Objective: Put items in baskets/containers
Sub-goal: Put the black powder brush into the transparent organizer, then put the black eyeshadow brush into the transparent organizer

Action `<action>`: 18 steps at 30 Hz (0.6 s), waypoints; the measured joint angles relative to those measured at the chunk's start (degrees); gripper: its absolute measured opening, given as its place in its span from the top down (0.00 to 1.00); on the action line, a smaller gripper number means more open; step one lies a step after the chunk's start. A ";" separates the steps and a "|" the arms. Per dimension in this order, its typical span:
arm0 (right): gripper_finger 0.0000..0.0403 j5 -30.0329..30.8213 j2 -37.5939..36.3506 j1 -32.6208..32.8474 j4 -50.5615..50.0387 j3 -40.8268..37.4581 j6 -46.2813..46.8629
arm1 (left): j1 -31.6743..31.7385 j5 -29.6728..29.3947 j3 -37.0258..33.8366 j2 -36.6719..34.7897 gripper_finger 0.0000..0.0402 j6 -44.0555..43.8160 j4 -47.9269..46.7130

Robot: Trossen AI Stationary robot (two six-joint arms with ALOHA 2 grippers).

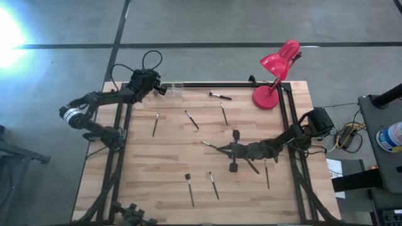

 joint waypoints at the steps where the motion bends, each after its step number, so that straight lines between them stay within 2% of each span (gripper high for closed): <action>1: 0.98 0.00 0.00 0.00 0.00 0.00 0.00 | -0.17 0.02 0.31 -0.56 1.00 -0.02 -0.75; 8: 0.98 0.02 -0.02 0.00 0.00 0.00 0.00 | -1.57 0.38 1.12 -6.64 1.00 -0.03 -5.21; 18: 0.98 0.02 -0.02 -0.02 0.00 0.00 0.46 | -4.86 6.85 0.73 -18.62 1.00 -1.32 -14.62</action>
